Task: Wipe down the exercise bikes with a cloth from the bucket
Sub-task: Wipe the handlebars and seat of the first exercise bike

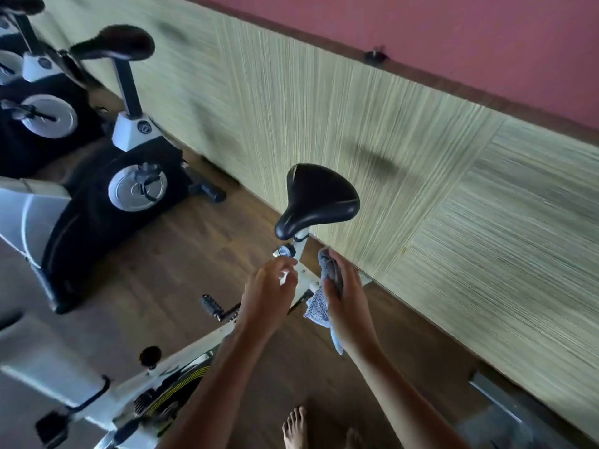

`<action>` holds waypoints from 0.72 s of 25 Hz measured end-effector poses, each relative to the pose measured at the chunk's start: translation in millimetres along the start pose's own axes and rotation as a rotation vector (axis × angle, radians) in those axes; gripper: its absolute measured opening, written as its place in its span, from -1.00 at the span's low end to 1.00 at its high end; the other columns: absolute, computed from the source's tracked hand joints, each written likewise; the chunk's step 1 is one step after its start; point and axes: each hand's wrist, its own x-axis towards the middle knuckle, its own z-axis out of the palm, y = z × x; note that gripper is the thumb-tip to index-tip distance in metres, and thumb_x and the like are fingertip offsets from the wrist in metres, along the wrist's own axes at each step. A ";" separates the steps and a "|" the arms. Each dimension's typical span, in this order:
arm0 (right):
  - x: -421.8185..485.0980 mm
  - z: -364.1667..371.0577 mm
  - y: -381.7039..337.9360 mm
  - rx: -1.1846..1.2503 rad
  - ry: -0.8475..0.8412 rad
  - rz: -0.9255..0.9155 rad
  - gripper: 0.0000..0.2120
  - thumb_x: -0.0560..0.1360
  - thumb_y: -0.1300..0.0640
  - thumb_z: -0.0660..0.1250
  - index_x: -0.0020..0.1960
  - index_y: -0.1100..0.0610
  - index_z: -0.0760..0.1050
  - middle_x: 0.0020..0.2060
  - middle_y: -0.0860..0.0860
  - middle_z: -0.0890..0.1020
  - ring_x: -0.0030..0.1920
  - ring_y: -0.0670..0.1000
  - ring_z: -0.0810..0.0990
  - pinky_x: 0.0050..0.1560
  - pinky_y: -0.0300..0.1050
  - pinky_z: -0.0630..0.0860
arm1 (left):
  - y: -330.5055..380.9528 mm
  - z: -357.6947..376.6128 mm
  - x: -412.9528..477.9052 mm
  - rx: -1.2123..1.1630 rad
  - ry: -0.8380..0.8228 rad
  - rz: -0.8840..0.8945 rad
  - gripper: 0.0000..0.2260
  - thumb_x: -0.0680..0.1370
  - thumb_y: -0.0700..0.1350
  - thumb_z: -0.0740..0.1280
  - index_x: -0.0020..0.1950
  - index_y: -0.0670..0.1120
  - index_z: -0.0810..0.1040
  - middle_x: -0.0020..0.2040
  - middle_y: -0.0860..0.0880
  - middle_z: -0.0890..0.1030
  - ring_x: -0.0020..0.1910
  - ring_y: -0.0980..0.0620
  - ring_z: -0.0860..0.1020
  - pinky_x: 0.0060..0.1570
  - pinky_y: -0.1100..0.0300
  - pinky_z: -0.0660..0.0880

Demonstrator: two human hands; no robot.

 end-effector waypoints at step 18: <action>222.3 131.8 198.0 -0.354 0.158 -0.925 -0.64 0.71 0.03 0.01 0.46 -0.02 0.33 0.47 0.02 0.28 0.61 0.04 -0.01 0.57 0.20 -0.04 | -123.2 121.9 182.7 -0.723 0.363 0.035 -0.69 0.62 -0.38 0.14 0.17 -0.16 0.63 0.00 -0.06 0.70 0.06 -0.04 0.66 -0.02 0.16 0.55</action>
